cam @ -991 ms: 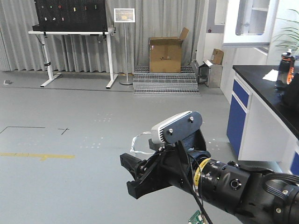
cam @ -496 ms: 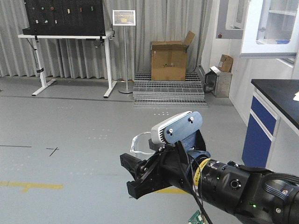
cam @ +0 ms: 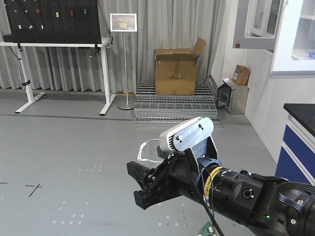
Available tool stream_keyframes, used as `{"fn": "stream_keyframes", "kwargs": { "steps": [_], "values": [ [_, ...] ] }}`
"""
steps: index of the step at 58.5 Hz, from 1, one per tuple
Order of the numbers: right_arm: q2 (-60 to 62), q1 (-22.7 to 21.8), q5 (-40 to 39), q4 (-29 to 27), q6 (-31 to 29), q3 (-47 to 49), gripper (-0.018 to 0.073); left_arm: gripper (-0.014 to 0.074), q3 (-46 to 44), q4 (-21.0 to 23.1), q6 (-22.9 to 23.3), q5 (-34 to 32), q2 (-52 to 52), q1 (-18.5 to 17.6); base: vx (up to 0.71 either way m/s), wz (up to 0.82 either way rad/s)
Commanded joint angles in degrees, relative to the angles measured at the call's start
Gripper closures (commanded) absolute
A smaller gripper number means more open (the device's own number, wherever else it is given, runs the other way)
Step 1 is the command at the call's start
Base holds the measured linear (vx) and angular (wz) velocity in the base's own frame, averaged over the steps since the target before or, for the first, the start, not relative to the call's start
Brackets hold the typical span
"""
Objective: Pick beaker and place in left cabinet
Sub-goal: 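Carry the beaker in the right gripper toward the open cabinet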
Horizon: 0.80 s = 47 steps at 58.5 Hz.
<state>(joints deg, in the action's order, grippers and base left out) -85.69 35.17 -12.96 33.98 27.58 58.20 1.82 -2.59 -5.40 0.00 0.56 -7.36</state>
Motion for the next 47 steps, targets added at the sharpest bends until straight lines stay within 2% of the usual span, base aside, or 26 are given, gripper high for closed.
{"fn": "stream_keyframes", "kwargs": {
  "steps": [1,47],
  "values": [
    [2.5,-0.2,-4.2,-0.6,-0.1,1.8,0.0498,0.0595,0.9,0.2,0.2,-4.3,1.1,0.0,0.68,-0.02],
    [2.5,-0.2,-4.2,-0.6,-0.1,1.8,0.0498,0.0595,0.9,0.2,0.2,-4.3,1.1,0.0,0.66,0.05]
  ]
}}
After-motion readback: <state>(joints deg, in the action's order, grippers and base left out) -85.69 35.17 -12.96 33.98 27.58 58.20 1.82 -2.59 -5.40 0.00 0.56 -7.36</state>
